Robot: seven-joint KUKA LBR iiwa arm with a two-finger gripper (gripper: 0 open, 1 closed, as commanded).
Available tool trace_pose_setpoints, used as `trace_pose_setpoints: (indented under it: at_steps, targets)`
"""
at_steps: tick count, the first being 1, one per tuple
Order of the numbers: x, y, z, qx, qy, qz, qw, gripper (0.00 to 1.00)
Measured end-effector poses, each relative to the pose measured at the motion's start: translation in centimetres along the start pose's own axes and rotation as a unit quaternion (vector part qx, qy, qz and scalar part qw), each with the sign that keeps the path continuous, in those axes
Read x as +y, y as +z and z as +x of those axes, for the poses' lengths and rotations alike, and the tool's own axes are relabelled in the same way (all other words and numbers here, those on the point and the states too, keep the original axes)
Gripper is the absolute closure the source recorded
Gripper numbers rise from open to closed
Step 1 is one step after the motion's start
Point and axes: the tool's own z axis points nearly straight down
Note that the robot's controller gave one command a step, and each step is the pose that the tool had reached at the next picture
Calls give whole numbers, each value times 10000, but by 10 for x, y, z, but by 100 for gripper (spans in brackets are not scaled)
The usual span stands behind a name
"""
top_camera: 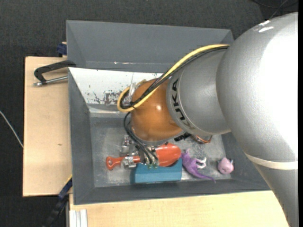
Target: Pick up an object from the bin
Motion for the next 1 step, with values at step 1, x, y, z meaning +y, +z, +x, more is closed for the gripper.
trace_pose_setpoints:
  at_steps: [1]
  targets:
    - [0, -9, 0, -5, 2, -2, 10000, 100]
